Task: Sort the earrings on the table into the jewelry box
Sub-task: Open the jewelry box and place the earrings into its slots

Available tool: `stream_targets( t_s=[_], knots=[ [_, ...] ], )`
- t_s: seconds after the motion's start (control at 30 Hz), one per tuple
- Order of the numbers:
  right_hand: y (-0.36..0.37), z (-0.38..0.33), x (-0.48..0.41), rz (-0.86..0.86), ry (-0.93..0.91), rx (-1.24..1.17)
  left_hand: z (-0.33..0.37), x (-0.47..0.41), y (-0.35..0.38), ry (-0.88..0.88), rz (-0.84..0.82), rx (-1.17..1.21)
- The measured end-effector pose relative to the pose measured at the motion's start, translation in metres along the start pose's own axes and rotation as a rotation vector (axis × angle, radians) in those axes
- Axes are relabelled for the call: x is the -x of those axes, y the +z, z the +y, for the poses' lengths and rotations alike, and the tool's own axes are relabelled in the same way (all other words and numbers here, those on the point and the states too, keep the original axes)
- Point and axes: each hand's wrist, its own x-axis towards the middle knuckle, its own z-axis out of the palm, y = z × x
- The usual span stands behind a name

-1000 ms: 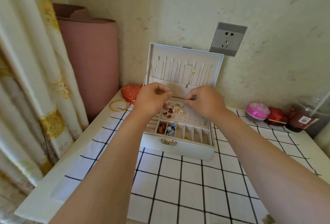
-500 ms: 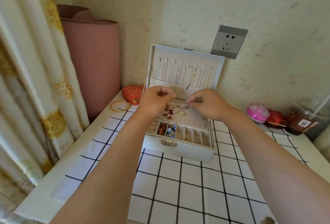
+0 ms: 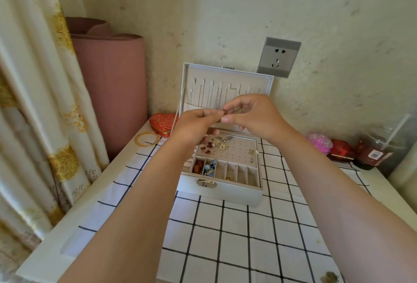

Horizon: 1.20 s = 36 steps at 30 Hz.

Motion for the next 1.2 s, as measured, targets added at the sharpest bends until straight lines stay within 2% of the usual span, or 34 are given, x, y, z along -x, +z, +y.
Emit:
stream_targets(
  t_s=[0.2, 0.3, 0.47, 0.57, 0.7, 0.83, 0.93, 1.2],
  knots=[
    [0.003, -0.004, 0.001, 0.029, -0.062, 0.003, 0.008, 0.005, -0.003, 0.054, 0.012, -0.071],
    [0.009, -0.006, 0.000, 0.039, -0.044, -0.005, 0.009, 0.004, -0.005, 0.093, 0.076, -0.125],
    [0.008, 0.002, -0.003, 0.082, -0.020, 0.049, 0.006, 0.000, -0.007, 0.158, 0.065, -0.223],
    [0.000, 0.024, -0.001, 0.093, 0.060, 0.208, -0.004, -0.006, -0.014, 0.249, 0.084, -0.494],
    [-0.003, 0.051, 0.006, 0.038, 0.136, 0.466, -0.025, -0.009, -0.015, 0.230, -0.037, -0.828],
    [0.002, 0.060, 0.007, 0.017, 0.150, 0.533, -0.036, -0.014, -0.009, 0.230, -0.134, -1.018],
    [0.005, 0.062, 0.006, 0.016, 0.115, 0.533, -0.037, -0.013, -0.004, 0.226, -0.191, -1.082],
    [0.004, 0.064, 0.009, 0.045, 0.104, 0.585, -0.039, -0.013, -0.004, 0.269, -0.169, -1.055]
  ],
)
